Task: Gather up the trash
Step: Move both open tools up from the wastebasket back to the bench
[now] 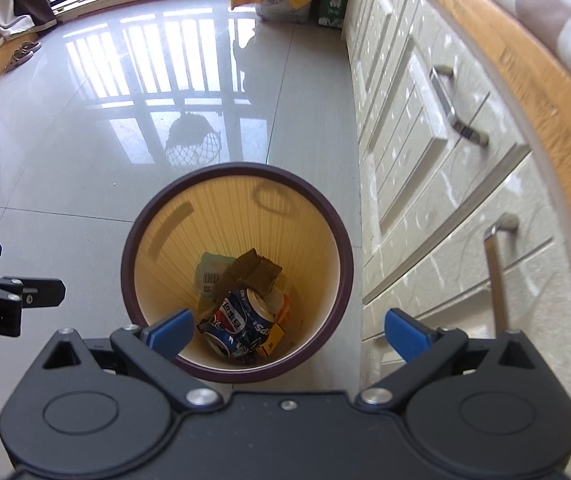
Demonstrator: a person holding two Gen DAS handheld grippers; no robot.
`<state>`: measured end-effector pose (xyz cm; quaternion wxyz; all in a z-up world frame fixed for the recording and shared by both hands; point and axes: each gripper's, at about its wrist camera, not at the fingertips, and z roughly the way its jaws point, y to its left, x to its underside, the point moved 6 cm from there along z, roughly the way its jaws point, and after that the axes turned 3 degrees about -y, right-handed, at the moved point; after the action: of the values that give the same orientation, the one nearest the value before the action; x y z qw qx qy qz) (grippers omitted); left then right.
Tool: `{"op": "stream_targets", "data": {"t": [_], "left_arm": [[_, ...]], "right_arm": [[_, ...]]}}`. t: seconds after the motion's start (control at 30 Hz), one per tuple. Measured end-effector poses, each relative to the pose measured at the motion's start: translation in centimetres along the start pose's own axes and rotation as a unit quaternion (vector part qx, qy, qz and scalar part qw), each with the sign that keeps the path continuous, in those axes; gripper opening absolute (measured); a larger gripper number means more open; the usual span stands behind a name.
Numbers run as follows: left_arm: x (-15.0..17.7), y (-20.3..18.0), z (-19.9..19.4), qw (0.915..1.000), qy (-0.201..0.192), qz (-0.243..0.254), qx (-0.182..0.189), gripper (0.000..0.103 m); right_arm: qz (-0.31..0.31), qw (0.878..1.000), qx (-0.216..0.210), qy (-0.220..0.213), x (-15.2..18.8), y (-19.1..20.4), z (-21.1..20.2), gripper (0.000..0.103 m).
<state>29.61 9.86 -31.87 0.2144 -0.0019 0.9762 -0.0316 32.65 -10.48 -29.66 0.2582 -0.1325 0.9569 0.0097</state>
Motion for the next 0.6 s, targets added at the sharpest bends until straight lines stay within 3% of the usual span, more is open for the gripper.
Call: {"op": "stream_targets", "data": {"t": [0.33, 0.6], "left_arm": [[0.3, 0.2, -5.1, 0.9988, -0.047, -0.01, -0.003, 0.103], [-0.4, -0.8, -11.0, 0.9939, -0.11, -0.01, 0.002, 0.103]], "right_arm": [[-0.001, 0.999, 0.009, -0.043, -0.3, 0.5, -5.3, 0.103], [-0.006, 0.995, 0.015, -0.094, -1.1, 0.6, -10.8, 0.103]]}}
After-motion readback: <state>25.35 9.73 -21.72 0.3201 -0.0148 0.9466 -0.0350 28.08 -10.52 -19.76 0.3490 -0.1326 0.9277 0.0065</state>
